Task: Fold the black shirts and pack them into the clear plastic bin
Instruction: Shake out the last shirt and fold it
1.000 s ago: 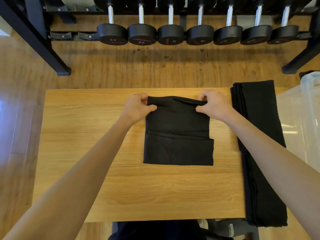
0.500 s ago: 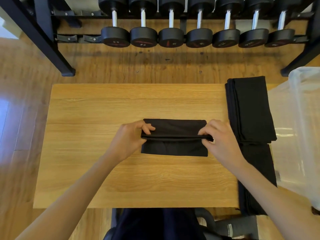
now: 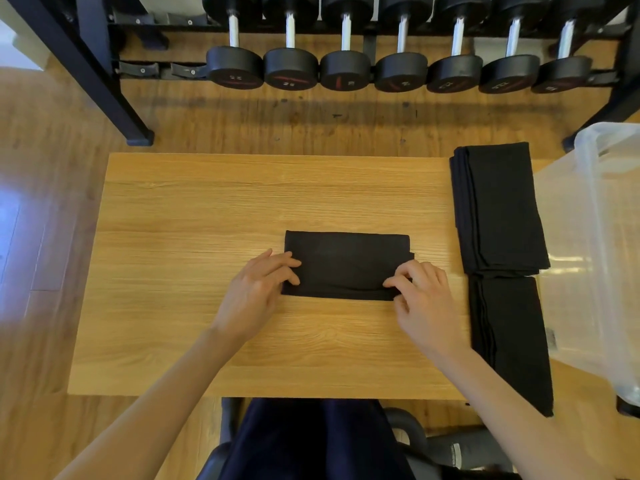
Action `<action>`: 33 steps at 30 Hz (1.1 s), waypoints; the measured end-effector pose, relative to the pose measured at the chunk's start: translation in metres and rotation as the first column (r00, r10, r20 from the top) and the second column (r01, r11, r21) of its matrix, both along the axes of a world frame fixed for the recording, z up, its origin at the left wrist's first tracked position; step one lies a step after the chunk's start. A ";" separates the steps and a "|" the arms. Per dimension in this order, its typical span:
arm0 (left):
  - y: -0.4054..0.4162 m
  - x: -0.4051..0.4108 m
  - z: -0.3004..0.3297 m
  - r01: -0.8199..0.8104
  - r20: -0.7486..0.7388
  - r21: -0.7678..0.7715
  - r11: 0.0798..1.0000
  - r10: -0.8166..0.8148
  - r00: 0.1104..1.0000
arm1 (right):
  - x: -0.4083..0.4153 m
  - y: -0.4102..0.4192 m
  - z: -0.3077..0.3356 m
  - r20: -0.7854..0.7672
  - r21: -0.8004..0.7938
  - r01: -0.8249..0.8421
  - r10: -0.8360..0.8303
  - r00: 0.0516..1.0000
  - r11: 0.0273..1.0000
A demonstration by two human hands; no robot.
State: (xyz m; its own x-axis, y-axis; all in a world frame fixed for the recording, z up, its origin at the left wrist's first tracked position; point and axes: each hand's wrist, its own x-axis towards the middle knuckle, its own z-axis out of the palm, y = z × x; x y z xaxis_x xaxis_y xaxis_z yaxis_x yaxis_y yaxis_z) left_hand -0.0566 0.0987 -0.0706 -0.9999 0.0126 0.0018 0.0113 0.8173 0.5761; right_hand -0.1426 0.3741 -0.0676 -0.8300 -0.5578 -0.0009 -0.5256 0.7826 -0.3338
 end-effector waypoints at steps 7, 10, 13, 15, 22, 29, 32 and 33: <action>0.057 -0.015 0.001 -0.011 0.037 -0.098 0.995 0.015 0.999 | 0.016 -0.074 0.006 0.094 -0.020 -0.017 0.019 0.995 1.000; 0.065 -0.016 -0.020 -0.031 0.137 -0.207 0.978 0.060 0.989 | 0.019 -0.084 -0.016 0.141 0.067 -0.005 -0.005 0.990 0.998; 0.056 -0.011 -0.030 -0.025 0.175 -0.267 0.963 0.074 0.982 | 0.018 -0.073 -0.029 0.144 0.144 0.011 -0.032 0.989 0.989; 0.047 -0.008 -0.032 -0.014 0.179 -0.303 0.953 0.072 0.981 | 0.017 -0.062 -0.032 0.123 0.178 0.030 -0.052 0.991 0.984; 0.027 -0.010 -0.026 -0.008 0.201 -0.269 0.963 0.064 0.977 | 0.013 -0.043 -0.028 0.100 0.201 0.132 -0.155 0.983 0.971; -0.002 -0.040 -0.004 -0.156 0.238 -0.089 0.984 0.173 0.956 | -0.029 -0.036 -0.009 0.081 0.149 0.193 -0.206 0.975 0.970; -0.013 -0.059 0.003 -0.110 0.355 0.009 0.994 0.100 0.929 | -0.042 -0.030 -0.003 0.119 0.214 0.122 -0.150 0.981 0.969; -0.016 -0.065 0.005 -0.107 0.389 0.036 0.994 0.085 0.917 | -0.044 -0.030 -0.001 0.128 0.236 0.111 -0.144 0.981 0.965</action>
